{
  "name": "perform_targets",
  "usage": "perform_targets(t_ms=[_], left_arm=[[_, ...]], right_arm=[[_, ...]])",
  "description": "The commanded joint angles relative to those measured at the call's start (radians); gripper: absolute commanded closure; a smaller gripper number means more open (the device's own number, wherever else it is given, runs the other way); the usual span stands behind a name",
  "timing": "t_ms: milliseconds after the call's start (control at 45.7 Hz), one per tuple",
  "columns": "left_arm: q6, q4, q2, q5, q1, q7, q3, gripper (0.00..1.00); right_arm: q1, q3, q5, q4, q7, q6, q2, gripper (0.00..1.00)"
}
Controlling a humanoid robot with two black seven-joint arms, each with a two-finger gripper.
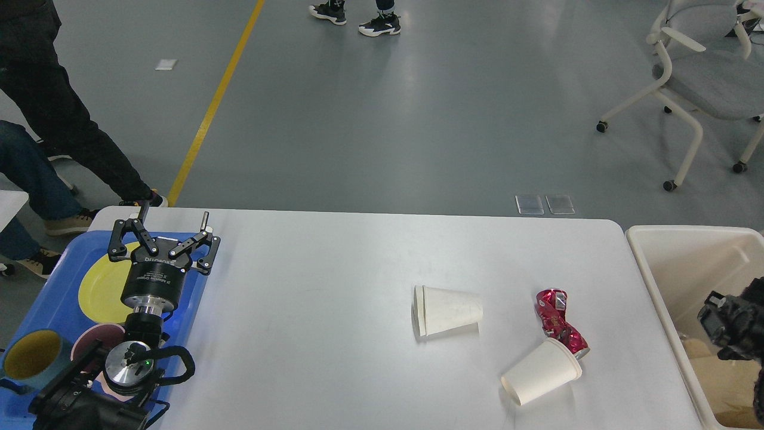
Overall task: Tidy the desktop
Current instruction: 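Carry the brown paper into the white bin and release it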
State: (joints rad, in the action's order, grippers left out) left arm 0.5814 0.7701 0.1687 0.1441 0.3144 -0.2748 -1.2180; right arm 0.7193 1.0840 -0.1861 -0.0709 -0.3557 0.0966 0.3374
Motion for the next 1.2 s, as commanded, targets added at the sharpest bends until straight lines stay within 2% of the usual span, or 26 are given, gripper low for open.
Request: perform_targets(t_ms=[0,175,197,263,285,1182], left_arm=[[0.0,0.0,0.0,-0.001,0.0,0.0,0.0,0.04],[0.0,0.0,0.0,0.0,0.0,0.0,0.0,0.04],[0.0,0.0,0.0,0.0,0.0,-0.001,0.0,0.04],[0.0,0.0,0.0,0.0,0.0,0.0,0.0,0.04],[0.0,0.0,0.0,0.0,0.0,0.0,0.0,0.04],[0.0,0.0,0.0,0.0,0.002,-0.001,0.0,0.04]], right_arm=[[-0.034,-0.004,-0.004,0.002,0.0,-0.012,-0.009,1.0],[-0.07,-0.003,-0.009,0.005,0.0,-0.047,-0.009,1.0],[-0.077,-0.001,-0.009,0.005,0.0,-0.06,-0.009,0.81],[-0.084,0.001,-0.009,0.005,0.0,-0.103,-0.011,0.11],[-0.084,0.001,-0.009,0.003,0.0,-0.112,-0.011,0.0],[-0.04,-0.07,0.0,-0.017,0.003,-0.074,0.011,0.0]])
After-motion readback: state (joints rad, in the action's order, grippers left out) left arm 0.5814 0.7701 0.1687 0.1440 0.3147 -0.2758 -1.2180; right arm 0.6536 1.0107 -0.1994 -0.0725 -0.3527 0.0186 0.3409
